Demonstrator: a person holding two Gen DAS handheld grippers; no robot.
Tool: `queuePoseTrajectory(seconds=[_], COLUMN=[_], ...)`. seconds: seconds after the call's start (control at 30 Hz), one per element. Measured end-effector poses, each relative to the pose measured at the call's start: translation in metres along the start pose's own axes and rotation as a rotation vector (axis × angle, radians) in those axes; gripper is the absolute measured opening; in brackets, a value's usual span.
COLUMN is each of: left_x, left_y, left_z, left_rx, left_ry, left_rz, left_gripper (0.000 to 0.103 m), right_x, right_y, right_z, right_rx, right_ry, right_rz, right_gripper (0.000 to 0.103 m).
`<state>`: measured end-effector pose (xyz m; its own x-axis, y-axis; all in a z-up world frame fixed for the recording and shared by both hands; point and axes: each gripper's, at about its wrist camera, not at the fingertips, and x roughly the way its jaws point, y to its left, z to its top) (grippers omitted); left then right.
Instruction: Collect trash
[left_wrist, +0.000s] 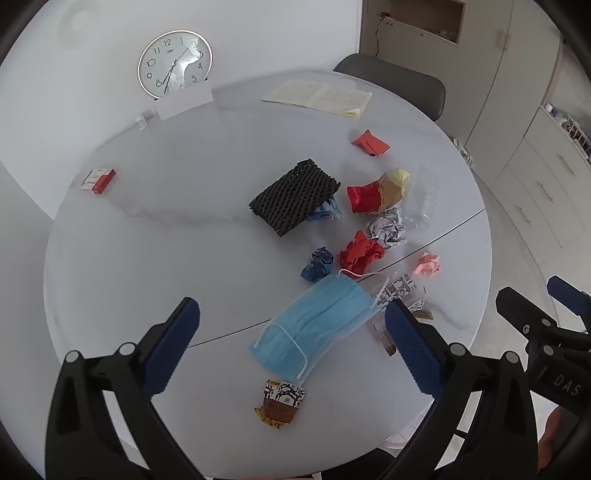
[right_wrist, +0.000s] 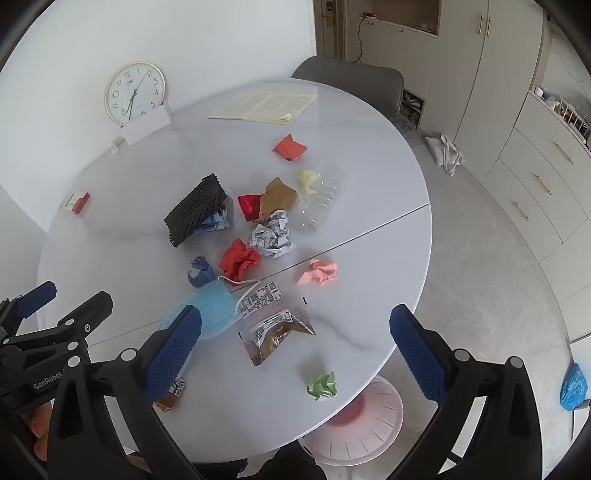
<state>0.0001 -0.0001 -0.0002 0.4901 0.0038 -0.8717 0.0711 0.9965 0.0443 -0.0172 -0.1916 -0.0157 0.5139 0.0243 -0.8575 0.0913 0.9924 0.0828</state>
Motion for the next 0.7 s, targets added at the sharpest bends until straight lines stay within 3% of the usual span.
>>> queuePoseTrajectory(seconds=[0.7], left_x=[0.0062], left_y=[-0.0036], left_z=[-0.0028], left_rx=[-0.005], left_ry=[0.02], left_rz=[0.002], left_gripper=[0.096], right_x=[0.0019], right_y=[0.0008], right_z=[0.0015], right_rx=[0.001], right_ry=[0.004], right_rz=[0.003], right_gripper=[0.101])
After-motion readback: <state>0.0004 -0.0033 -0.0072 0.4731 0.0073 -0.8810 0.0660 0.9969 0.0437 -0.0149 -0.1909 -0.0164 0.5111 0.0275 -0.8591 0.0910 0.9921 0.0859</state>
